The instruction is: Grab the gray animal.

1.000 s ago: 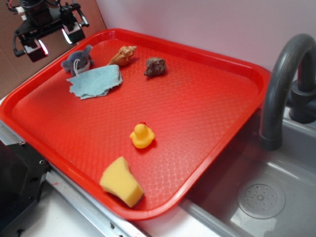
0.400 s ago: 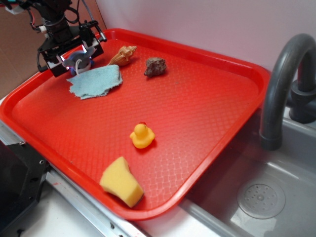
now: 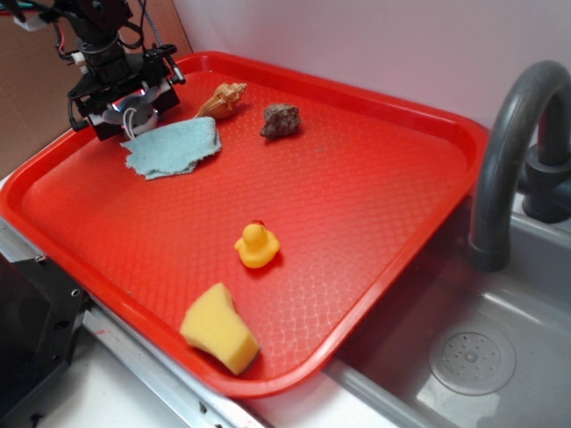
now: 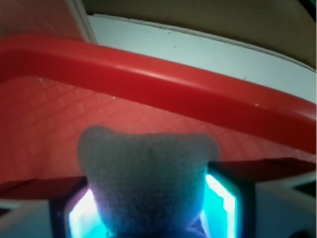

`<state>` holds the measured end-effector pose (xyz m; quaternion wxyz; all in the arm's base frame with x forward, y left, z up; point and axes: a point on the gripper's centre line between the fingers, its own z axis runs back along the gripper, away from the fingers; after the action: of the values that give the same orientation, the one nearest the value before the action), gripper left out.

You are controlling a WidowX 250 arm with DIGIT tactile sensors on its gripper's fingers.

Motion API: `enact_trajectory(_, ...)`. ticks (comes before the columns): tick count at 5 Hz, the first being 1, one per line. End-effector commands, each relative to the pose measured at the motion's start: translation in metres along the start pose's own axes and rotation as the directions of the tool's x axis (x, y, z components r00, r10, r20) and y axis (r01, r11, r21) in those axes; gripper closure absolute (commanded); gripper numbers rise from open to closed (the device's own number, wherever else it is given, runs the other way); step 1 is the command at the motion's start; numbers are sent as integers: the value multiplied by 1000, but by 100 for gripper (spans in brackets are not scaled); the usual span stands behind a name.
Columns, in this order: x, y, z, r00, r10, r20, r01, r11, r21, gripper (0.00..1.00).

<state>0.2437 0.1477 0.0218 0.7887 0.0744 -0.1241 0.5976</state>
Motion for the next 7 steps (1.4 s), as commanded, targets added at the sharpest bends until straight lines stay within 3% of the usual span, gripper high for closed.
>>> enact_trajectory(1,5,5,37,986,-164,2,164,986,-1,100)
enact_trajectory(2,0,3,69,955,-285,-85,279,957,-82,100)
enact_trajectory(3,-17,4,113,897,-435,-83,415,890,-189,100)
enact_trajectory(5,-69,4,192,731,-680,-48,610,684,-400,100)
enact_trajectory(7,-96,26,234,563,-826,-24,718,504,-480,100)
